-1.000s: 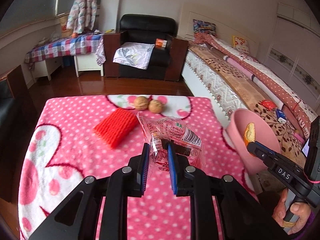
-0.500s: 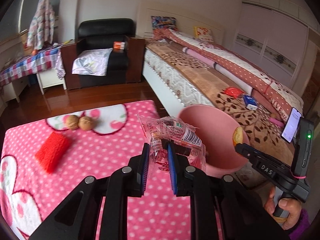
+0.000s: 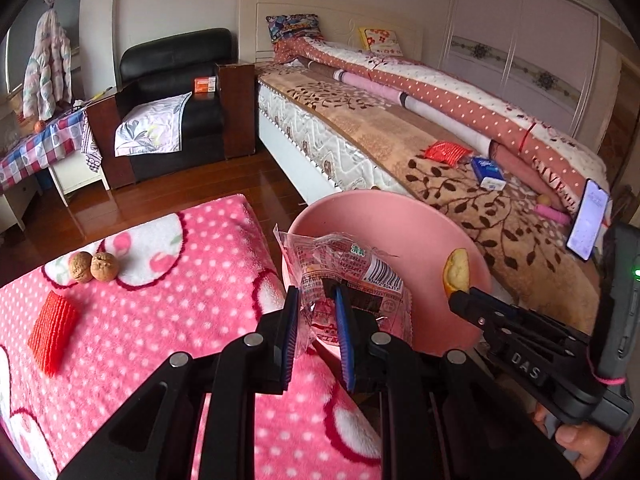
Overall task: Collect trash
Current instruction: 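Carry the plastic packaging and orange peel over the pink bucket, then open the left tool then the right tool to drop both items into the bucket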
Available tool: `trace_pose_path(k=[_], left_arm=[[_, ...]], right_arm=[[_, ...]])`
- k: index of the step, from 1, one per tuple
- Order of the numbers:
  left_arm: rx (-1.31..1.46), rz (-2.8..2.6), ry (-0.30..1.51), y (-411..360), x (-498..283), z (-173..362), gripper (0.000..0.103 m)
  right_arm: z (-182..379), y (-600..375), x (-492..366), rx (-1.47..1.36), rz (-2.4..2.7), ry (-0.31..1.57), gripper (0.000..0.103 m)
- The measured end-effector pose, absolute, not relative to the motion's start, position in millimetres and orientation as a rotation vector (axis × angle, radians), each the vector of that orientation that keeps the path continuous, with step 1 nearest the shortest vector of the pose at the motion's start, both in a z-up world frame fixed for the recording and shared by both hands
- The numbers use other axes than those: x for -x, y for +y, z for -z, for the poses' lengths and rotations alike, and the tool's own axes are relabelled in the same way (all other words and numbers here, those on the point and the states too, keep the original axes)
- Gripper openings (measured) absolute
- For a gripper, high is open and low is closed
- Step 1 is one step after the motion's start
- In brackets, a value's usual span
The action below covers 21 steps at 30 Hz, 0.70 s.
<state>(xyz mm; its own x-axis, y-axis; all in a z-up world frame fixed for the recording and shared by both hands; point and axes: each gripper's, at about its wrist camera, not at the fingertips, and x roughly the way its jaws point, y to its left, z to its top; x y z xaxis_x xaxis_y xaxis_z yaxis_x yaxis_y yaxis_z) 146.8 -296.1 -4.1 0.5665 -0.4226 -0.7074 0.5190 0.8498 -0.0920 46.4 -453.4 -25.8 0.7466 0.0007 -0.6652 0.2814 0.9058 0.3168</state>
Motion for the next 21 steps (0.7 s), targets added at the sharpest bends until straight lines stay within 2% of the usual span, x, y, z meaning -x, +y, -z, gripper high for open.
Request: trace_pose_path(k=[21], left_arm=[[-0.171,0.534,0.874,-326,-171,42,0.018]], right_arm=[[42,-458,-68,-0.385,0.172,0.764,0.018]])
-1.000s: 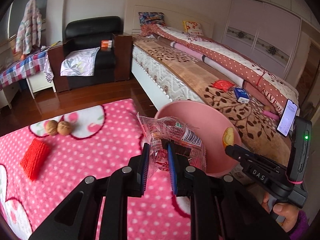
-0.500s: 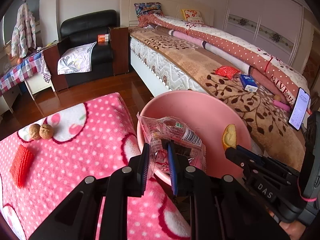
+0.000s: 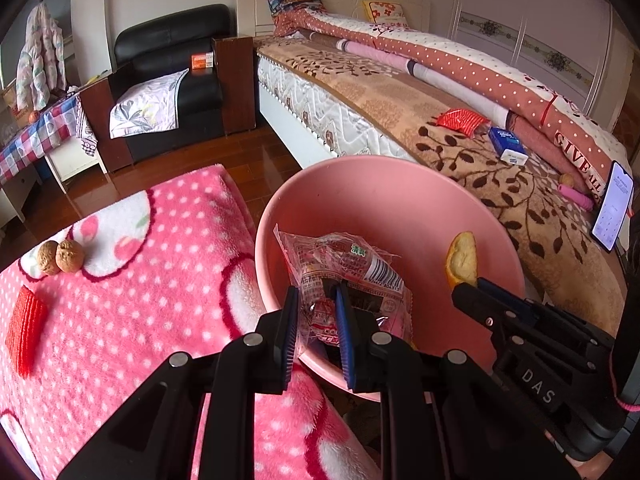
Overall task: Collect trash
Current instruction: 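Open the left tool then the right tool to drop both items into the bucket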
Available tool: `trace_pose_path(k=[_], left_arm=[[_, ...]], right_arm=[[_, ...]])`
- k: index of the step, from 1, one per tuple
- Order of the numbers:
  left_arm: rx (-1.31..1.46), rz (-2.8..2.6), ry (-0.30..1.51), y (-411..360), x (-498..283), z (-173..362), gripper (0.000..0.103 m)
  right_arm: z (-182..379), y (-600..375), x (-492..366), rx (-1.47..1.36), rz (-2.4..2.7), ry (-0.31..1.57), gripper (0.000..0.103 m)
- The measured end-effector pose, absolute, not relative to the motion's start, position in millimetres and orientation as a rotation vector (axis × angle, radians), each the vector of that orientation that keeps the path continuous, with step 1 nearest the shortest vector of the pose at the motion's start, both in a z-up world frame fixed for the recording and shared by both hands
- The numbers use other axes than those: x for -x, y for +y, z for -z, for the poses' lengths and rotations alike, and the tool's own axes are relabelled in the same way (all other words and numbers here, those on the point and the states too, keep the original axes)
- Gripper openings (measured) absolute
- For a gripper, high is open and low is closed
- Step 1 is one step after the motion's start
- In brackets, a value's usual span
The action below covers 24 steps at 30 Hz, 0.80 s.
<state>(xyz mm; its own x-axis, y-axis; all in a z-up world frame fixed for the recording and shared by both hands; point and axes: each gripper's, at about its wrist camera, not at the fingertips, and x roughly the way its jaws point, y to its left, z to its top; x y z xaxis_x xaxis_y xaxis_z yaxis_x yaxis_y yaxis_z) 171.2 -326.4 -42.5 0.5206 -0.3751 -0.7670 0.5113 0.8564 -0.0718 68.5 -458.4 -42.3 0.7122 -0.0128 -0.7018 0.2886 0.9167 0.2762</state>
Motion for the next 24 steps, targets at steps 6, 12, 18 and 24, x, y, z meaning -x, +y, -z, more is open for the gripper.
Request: trace_pose_path(k=[6,12,18,24], left_arm=[[-0.166,0.535,0.877,-327.8,-172.2,43.4,0.018],[-0.163,0.535,0.881,-328.4,-171.7,43.0,0.021],[-0.162,0.537,0.869,-328.3,-167.1,39.2,0.025],[-0.16,0.545,0.863,-327.8,-162.6,35.1,0.03]], right_arm=[[41.6,-456.3,-70.3,-0.375,0.165,0.766,0.018],[40.1,-455.8,-67.7,-0.364,0.171,0.762,0.018],[39.7,-457.5,-65.8,-0.375,0.175,0.765,0.018],[38.3,-457.3,-63.2,-0.378,0.177,0.763,0.018]])
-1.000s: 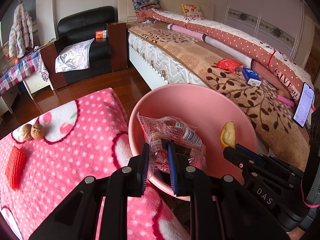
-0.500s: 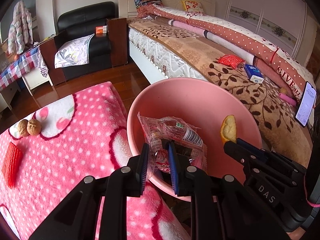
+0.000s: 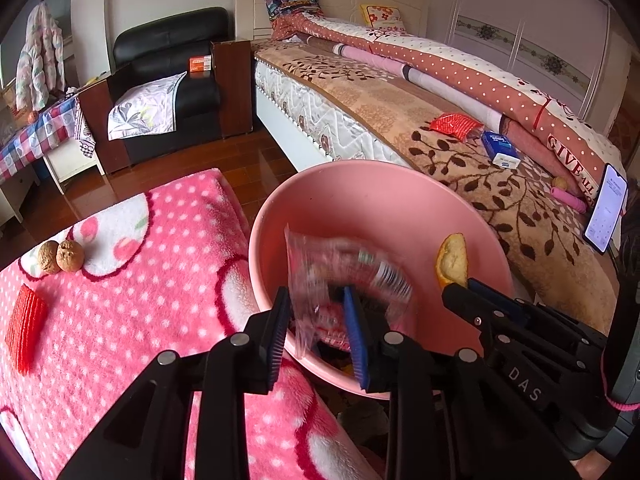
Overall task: Collect trash
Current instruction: 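Open the left tool then the right tool to drop both items into the bucket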
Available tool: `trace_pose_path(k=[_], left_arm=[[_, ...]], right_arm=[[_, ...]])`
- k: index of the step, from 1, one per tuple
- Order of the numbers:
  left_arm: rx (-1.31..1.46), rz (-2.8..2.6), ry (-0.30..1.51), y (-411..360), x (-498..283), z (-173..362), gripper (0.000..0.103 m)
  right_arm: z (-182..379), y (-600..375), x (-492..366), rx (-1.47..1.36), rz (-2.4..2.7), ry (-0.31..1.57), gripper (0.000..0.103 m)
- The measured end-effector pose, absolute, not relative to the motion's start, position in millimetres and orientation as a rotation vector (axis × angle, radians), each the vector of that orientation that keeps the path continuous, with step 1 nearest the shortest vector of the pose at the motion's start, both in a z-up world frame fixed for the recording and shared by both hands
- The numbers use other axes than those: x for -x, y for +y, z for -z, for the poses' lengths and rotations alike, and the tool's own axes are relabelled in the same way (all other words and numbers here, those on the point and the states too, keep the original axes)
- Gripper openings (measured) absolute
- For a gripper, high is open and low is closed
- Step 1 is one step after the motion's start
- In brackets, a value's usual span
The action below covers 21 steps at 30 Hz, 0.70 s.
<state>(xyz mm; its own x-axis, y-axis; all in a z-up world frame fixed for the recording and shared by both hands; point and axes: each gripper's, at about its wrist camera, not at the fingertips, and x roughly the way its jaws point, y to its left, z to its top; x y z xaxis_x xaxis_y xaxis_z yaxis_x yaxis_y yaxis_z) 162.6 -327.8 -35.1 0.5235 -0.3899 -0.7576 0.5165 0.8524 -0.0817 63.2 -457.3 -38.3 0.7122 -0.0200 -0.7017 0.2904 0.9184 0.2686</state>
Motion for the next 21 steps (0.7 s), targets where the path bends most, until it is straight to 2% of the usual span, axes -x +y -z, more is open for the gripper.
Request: trace_pose_path(k=[3,13,21], left_arm=[[-0.158,0.549,0.859,-328,-161,34,0.037],[-0.145,0.562,0.85,-325,-155,27,0.049],[-0.12,0.572,0.835,-321,-152,20,0.056]], right_arm=[[38,-457,-62,-0.376,0.177,0.761,0.018],[37,-458,-61,-0.381,0.18,0.761,0.018],[36,-459,-61,-0.388,0.18,0.766,0.019]])
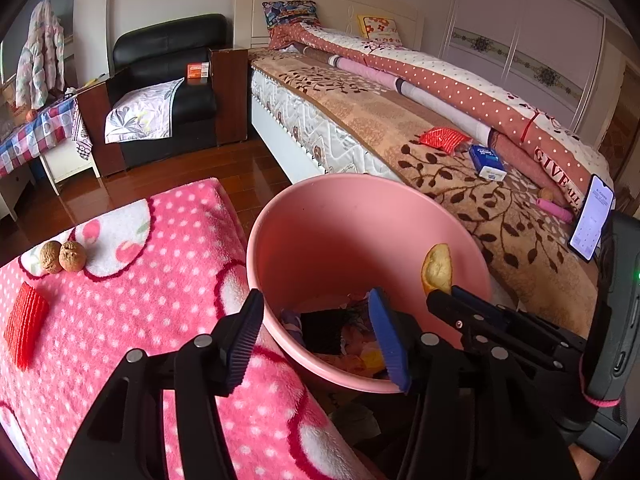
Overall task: Collect trash
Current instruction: 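Open the left tool then the right tool to drop both items into the bucket, then move both open tools away from the bucket over the red mesh scrubber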
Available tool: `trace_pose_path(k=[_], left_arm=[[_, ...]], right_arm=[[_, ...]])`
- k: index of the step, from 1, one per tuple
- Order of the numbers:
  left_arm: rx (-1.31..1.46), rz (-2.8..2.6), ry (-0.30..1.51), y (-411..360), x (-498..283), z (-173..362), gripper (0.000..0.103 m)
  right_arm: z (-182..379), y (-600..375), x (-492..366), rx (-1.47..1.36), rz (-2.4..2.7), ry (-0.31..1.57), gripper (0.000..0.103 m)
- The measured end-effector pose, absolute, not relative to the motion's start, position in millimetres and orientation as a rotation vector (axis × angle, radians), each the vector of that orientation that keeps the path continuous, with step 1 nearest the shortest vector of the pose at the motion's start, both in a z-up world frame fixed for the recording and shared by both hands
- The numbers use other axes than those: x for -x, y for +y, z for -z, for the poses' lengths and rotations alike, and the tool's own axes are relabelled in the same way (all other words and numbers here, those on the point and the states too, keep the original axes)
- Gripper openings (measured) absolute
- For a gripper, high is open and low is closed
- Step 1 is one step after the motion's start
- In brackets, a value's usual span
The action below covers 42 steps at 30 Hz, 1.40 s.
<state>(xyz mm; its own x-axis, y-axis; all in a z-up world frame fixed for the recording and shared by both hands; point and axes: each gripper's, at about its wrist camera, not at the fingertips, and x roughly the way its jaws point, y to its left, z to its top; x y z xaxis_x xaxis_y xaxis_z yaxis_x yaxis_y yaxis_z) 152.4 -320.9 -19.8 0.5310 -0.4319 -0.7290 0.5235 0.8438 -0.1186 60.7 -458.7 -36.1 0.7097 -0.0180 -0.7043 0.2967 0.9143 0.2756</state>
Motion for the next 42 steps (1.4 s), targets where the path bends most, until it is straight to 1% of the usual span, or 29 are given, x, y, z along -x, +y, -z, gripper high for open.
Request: trace_pose_path(k=[6,11,19,27,35,42], left_arm=[[-0.11,0.581,0.823,-318,-150,15,0.057],[-0.099,0.588,0.819,-314,-151,13,0.058],[-0.074,0.588,0.795,-300,-153,3,0.058],[-0.07,0.583,0.776,-292,-158,-7,0.058],[-0.12,0.596,0.753,-297,-157,-13,0.058],[-0.096,0.631,0.759,-297,-164,-15,0.058]], right_arm=[[39,-459,-62,-0.408,0.176,0.78,0.025],[38,-457,-61,-0.414,0.168,0.771,0.033],[26,-455,-57,-0.369,0.133,0.754,0.033],[-5,-460,-51,-0.271,0.07,0.722,0.033],[-20,-477,-50,-0.296,0.031,0.7,0.033],[-19,-488,-52,-0.304,0.041,0.705,0.033]])
